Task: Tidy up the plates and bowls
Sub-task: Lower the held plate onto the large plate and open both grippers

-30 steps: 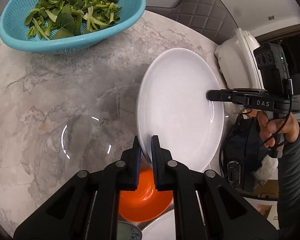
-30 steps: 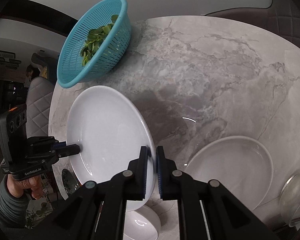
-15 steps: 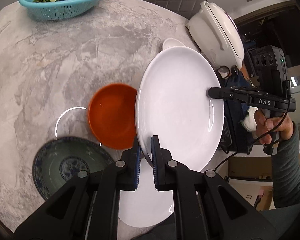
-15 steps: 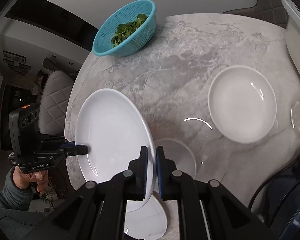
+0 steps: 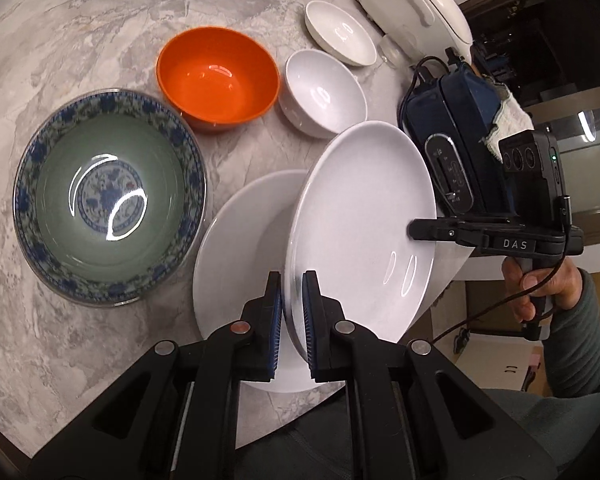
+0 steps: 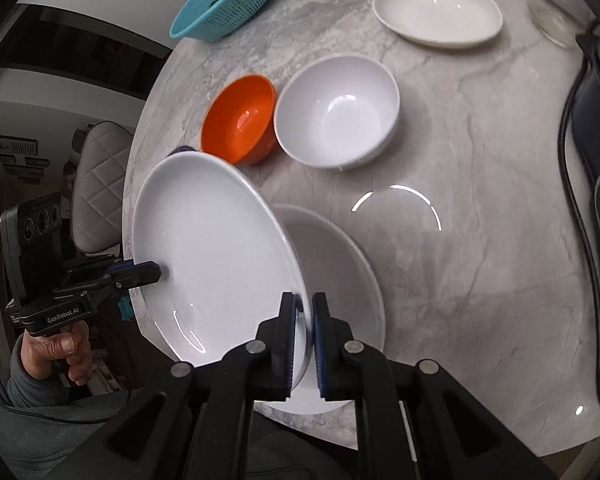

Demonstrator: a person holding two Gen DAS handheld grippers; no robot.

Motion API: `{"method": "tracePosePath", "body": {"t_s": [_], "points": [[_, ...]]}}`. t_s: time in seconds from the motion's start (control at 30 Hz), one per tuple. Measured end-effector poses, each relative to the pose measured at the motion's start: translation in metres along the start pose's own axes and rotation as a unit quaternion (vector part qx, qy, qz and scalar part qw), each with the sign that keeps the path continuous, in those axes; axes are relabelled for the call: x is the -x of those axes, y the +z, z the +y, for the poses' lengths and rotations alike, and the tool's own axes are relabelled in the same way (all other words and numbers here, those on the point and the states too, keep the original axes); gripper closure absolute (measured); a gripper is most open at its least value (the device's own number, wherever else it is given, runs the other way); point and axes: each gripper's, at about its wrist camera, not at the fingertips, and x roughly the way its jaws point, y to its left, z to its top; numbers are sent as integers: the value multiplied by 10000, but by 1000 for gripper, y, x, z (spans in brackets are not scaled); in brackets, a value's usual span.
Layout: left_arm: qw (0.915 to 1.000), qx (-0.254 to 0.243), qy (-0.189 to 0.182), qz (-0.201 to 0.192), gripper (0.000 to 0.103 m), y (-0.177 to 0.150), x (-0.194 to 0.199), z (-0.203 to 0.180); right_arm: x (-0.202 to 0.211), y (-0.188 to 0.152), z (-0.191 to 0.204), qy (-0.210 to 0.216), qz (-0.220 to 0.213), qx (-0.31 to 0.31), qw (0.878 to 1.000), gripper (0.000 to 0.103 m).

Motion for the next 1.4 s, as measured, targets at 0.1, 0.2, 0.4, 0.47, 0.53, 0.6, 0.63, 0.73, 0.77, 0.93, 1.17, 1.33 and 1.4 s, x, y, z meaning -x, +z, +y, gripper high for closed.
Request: {"method": "tracePosePath", "body": {"t_s": [0.1, 0.2, 0.4, 0.47, 0.53, 0.6, 0.63, 0.73, 0.77, 0.93, 1.17, 1.33, 1.4], "points": [[9998, -39, 162, 95, 95, -20, -15, -1, -15, -21, -9, 46, 58, -235, 9997, 92], [9994, -40, 283, 191, 95, -34, -30, 3, -28, -33, -12, 12, 120, -323, 9994, 93], [9980, -56, 542, 335, 95, -49, -54, 5, -43, -34, -16, -168, 177, -308, 9992, 93], [9977, -34, 571, 356, 95, -51, -60, 7, -47, -33, -16, -240, 201, -266, 9992, 93], [9973, -43, 621, 390, 94, -52, -65, 9, -50, -32, -17, -265, 210, -266, 9991, 93], [9970, -34, 662, 391, 94, -52, -68, 9, -53, -30, -18, -275, 220, -272, 9990, 93], [9969, -17, 676, 395, 94, -53, -69, 10, -55, -29, -18, -297, 225, -264, 9990, 93], [9966, 21, 723, 401, 94, -46, -76, 12, -57, -30, -21, -374, 248, -226, 9987, 93], [9964, 22, 751, 403, 94, -44, -78, 12, -58, -30, -21, -403, 244, -207, 9987, 93], [9958, 27, 823, 395, 94, -27, -88, 14, -67, -32, -15, -610, 258, -100, 9978, 92], [9964, 14, 783, 330, 89, -15, -94, 21, -67, -33, -12, -774, 210, 42, 9968, 91], [9980, -123, 612, 132, 62, -16, -85, 24, -66, -35, -7, -947, 177, 187, 9952, 90], [9980, -291, 552, 12, 37, -19, -79, 19, -69, -36, -1, -1005, 151, 201, 9946, 89]]}}
